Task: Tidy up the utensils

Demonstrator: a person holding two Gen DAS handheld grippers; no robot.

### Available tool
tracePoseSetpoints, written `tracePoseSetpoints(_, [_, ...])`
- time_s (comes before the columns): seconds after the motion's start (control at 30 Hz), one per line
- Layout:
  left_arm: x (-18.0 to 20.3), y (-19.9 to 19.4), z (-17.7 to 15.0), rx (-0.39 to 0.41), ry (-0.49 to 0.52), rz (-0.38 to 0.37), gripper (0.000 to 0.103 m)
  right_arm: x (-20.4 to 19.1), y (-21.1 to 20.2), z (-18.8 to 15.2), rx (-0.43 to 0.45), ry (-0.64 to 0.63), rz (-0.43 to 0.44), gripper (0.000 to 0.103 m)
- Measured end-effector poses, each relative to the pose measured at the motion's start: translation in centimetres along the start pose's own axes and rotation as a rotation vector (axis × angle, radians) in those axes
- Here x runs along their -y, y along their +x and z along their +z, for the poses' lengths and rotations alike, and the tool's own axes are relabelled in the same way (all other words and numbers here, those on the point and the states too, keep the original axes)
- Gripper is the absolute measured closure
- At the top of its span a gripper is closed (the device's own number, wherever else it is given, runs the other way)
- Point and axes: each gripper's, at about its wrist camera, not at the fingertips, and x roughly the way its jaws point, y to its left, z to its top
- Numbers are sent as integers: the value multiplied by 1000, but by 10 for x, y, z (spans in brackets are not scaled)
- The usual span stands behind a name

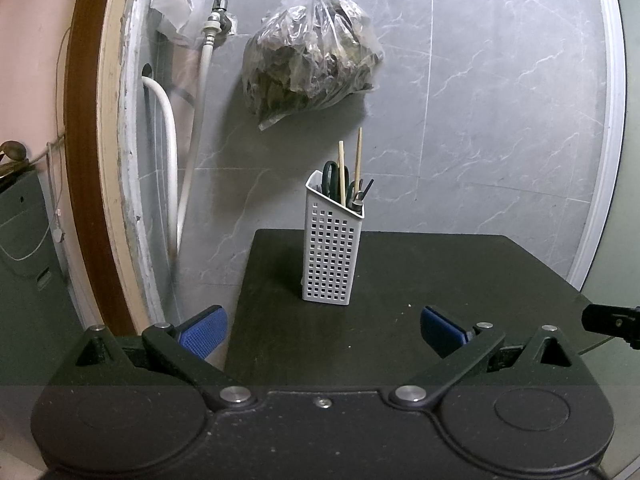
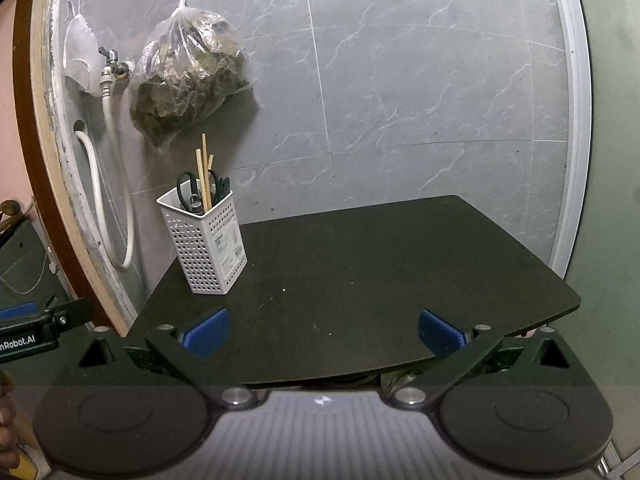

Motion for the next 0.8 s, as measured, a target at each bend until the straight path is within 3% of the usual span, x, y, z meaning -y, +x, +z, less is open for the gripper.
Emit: tracePoseSetpoints(0.8, [-2,7,0,-12,1,-3,1,-1,4,0,-7,1,-4,0])
